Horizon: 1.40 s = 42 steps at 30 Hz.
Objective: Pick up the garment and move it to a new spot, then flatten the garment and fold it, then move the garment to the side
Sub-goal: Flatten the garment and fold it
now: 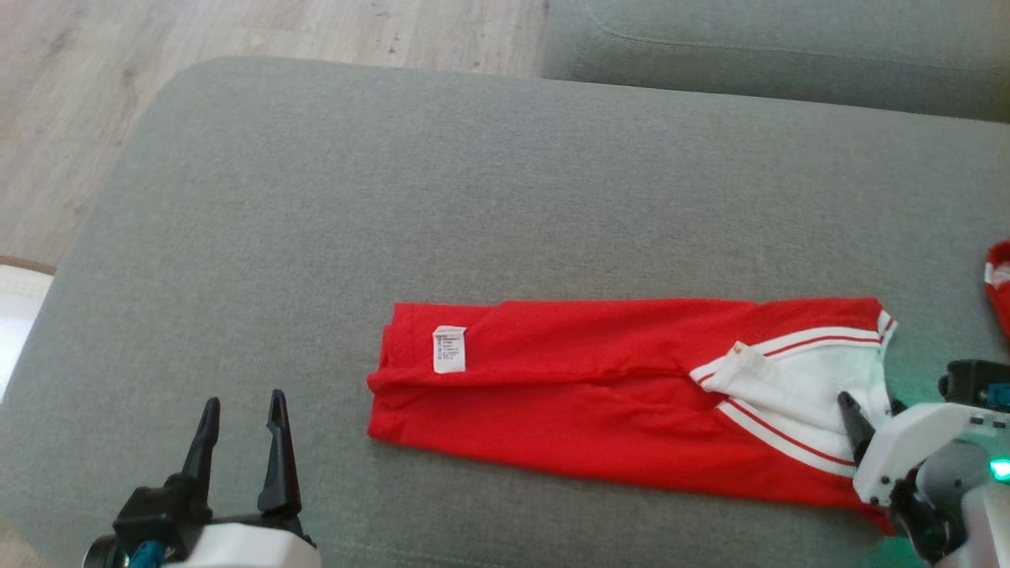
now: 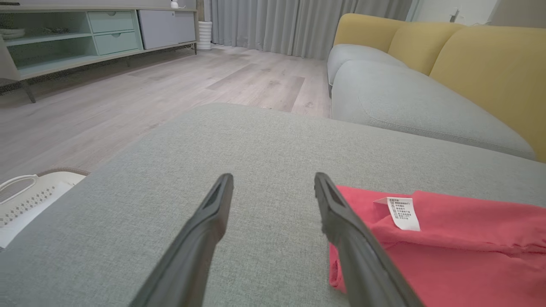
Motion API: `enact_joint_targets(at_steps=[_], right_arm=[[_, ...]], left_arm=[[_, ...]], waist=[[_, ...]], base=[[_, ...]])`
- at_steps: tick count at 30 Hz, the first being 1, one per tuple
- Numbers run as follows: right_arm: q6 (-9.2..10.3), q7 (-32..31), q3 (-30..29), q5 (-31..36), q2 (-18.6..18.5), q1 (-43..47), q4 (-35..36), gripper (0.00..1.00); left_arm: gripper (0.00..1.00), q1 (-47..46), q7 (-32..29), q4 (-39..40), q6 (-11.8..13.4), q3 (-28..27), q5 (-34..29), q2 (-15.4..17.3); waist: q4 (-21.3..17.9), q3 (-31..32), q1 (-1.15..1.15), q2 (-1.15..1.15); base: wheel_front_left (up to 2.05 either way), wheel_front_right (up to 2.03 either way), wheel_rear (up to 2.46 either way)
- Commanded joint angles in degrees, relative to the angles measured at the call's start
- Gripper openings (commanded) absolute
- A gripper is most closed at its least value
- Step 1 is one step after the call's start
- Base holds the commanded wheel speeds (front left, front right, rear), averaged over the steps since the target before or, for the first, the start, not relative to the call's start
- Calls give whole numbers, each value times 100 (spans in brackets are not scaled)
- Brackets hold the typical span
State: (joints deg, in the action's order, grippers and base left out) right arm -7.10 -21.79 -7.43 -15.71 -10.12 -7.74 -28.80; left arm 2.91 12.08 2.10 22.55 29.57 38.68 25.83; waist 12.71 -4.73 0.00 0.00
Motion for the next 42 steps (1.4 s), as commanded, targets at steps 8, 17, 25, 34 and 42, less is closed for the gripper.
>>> enact_joint_targets(at_steps=[8, 17, 25, 34, 42], right_arm=[[-39, -311, 617, -243, 144, -320, -188, 48], [-39, -115, 791, -120, 14, -650, -161, 0], [-39, -326, 543, -243, -647, -537, 575, 0], [-39, -751, 154, -354, -767, -343, 1548, 0], [-39, -885, 675, -543, -276, -274, 2612, 0]], left_arm=[[100, -81, -44, 280, 104, -201, -79, 157], [100, -90, -67, 359, 142, -153, -104, 148], [100, -36, -12, 338, 147, -129, -73, 67], [100, -150, 32, 274, 103, -75, -99, -17], [100, -254, 11, 162, 50, -29, -90, -29]], waist=[[-45, 45, 0, 0], [-648, 177, 0, 0], [-1354, 291, 0, 0], [-1747, 183, 0, 0], [-1595, 225, 0, 0]], base=[[0, 0, 0], [0, 0, 0], [0, 0, 0], [0, 0, 0], [0, 0, 0]])
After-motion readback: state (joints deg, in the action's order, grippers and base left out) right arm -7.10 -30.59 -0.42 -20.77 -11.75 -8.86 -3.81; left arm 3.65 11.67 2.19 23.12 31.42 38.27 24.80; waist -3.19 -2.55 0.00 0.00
